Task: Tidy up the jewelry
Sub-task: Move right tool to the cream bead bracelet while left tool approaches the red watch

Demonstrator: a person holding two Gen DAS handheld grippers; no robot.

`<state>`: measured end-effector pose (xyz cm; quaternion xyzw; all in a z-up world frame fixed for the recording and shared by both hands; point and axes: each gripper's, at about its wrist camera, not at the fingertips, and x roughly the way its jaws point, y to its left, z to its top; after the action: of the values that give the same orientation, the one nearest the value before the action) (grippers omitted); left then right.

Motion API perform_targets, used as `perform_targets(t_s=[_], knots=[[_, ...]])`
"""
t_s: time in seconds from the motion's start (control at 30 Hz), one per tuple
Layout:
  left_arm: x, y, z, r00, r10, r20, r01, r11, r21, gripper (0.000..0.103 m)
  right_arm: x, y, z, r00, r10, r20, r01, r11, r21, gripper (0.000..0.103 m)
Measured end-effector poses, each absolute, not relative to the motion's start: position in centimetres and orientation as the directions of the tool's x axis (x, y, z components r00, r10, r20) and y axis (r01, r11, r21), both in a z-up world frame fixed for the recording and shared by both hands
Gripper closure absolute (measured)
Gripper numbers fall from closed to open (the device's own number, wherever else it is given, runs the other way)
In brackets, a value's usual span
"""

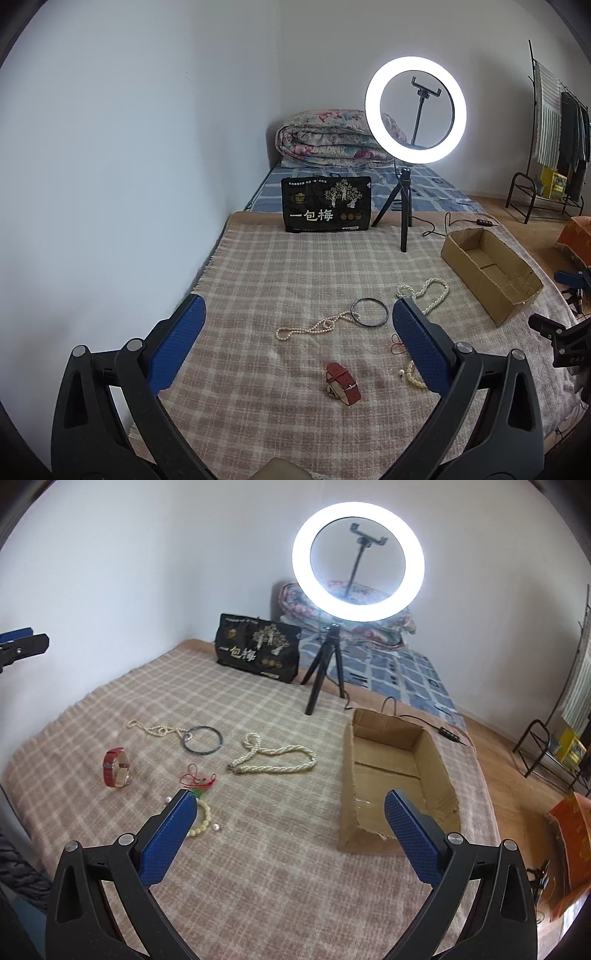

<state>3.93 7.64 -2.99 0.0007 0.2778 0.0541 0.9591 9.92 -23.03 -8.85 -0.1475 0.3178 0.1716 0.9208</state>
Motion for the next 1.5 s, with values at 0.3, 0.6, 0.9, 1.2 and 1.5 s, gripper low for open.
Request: perform_targets(t_s=[0.3, 0.6, 0.9, 1.2, 1.5], knots=[[6.4, 8.8, -6.0, 0.748, -0.049, -0.662, -0.036, 0.993, -0.114, 0.019, 13.7, -20.8, -12.4, 0.577, 0.318, -0.753, -0.533, 0.845, -0.051, 0.037], [8.7, 7.7, -10.3, 0.582, -0.253, -0.773, 0.004, 0.951, -0.308, 0.019, 15.4, -18.4, -15.6, 0.475, 0.353, -0.806, -0.629, 0.777, -0.030, 0.037], [11.0, 6.3, -14.5, 0.469, -0.164, -0.868, -0.059, 0.975, -0.216, 0.019, 16.7, -16.9, -18.6, 0.343, 0.337, -0.877, -0.684, 0.729, 0.013, 0.053], [11.9, 6.7, -16.6, 0.428, -0.143, -0.892, -0.103, 0.973, -0.206, 0.019, 17.0, -14.9, -20.3, 0.275, 0.327, -0.904, -0.734, 0.679, 0.023, 0.071], [12.9, 6.7, -18.0, 0.394, -0.129, -0.910, -0.121, 0.974, -0.191, 0.033, 17.9, -14.1, -21.4, 0.243, 0.313, -0.918, -0.733, 0.680, 0.037, 0.080]])
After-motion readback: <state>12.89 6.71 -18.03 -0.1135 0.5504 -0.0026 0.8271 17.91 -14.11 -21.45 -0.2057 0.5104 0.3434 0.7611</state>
